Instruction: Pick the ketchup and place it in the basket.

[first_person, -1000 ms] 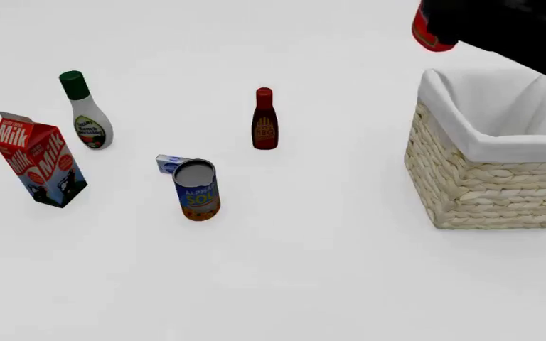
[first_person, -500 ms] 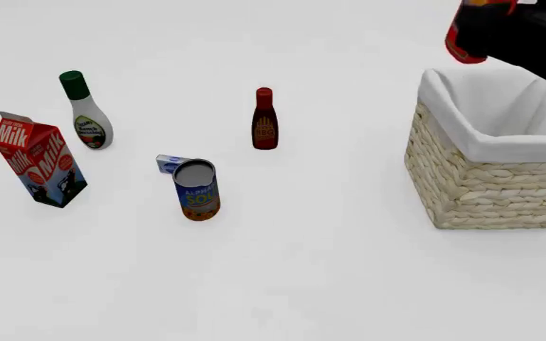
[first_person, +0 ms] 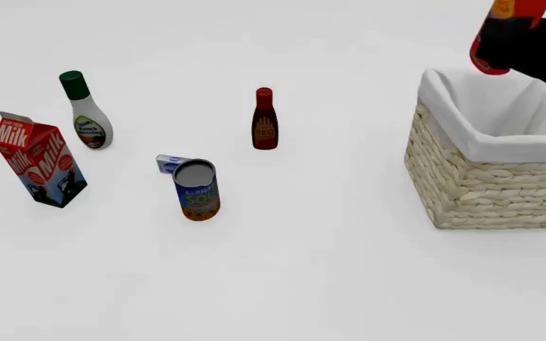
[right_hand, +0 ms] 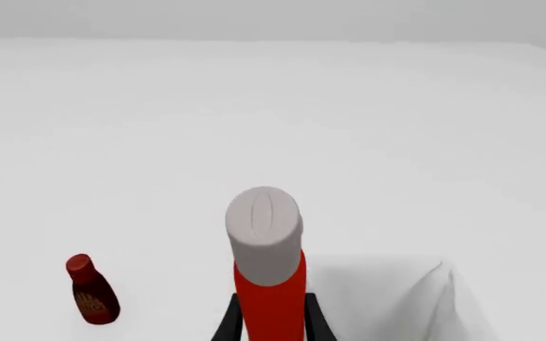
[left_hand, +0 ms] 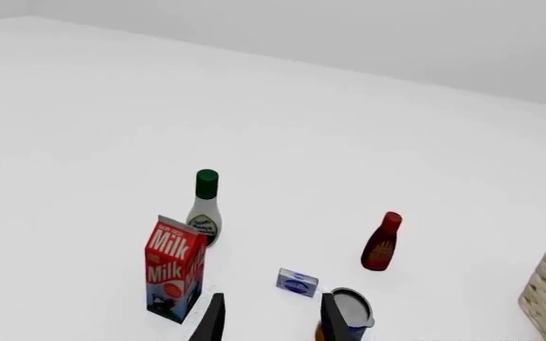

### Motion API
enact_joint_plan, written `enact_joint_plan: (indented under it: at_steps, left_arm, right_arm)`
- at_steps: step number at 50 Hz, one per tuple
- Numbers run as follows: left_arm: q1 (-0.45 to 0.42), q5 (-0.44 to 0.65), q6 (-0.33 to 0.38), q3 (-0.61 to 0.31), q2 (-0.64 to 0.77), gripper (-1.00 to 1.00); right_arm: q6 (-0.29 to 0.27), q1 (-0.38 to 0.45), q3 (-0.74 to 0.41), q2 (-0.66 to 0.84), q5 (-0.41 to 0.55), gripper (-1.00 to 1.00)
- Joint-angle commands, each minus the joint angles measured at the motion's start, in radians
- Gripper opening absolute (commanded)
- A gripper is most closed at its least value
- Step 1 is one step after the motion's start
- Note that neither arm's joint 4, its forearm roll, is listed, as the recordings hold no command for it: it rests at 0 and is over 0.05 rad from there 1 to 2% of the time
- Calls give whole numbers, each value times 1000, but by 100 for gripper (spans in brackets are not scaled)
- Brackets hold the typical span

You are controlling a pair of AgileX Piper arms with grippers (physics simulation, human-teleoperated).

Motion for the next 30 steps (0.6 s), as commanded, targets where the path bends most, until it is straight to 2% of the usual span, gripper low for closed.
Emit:
enact_joint_plan:
  at_steps: [1,30]
  left_arm:
    - [-12,-8,2,0,12,100]
    - [-25,-10,-1,20,4,100]
  right_arm:
    - [21,-43,15,2,-25,-100]
    - [33,-145,71,75,-111,-100]
